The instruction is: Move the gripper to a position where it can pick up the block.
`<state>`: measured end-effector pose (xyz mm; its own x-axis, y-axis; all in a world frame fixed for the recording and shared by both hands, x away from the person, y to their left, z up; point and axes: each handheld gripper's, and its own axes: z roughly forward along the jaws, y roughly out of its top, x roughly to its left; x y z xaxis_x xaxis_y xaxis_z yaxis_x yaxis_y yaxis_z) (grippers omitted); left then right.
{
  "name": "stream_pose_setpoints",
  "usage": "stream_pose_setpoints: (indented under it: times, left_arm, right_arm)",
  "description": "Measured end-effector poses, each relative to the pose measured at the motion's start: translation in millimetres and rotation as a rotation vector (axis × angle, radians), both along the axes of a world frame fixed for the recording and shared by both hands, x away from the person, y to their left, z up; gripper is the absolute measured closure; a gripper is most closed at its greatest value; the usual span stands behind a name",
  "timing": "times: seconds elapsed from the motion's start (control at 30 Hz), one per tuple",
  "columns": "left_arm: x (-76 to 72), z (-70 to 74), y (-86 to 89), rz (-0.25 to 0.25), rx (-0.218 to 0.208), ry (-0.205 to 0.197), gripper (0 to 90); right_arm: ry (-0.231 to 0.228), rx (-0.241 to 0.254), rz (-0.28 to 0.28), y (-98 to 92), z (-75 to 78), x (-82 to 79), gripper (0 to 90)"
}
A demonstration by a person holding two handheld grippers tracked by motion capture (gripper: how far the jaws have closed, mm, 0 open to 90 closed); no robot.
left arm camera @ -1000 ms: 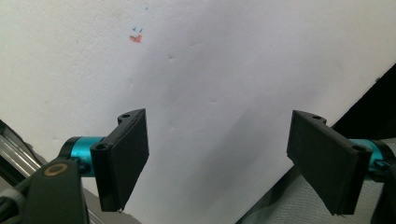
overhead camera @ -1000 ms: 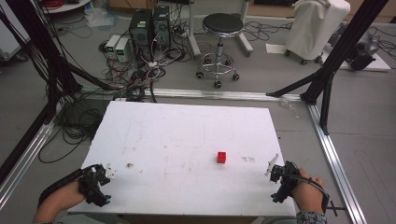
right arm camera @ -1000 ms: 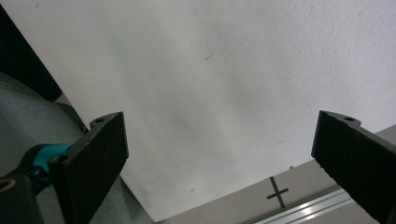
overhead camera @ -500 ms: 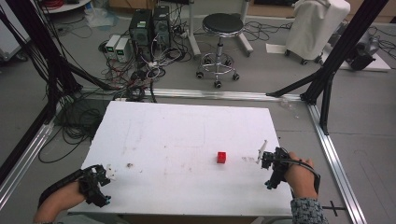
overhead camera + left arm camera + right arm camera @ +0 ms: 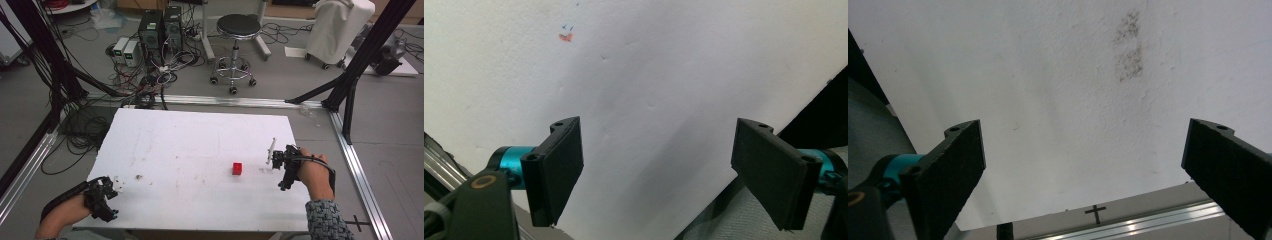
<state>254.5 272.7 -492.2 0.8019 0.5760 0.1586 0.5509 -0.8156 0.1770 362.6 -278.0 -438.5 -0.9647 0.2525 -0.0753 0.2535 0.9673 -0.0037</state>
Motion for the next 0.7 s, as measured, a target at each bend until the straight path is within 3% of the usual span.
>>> stream_pose_setpoints:
  times: [0.3,0.6,0.7]
  left_arm:
    - [-0.1,-0.3,-0.3,-0.001,-0.001,0.006,21.1]
    - [-0.3,-0.9,0.4,-0.001,-0.002,0.008,21.1]
    - [-0.4,-0.7,0.6,-0.001,0.000,0.005,21.1]
  right_arm:
    - [-0.015,-0.007,0.054,20.2,6.2,12.6,3.0]
    - [0.000,-0.001,0.091,41.6,4.8,24.5,3.0]
    - [0.005,0.022,0.099,47.7,3.1,29.8,3.0]
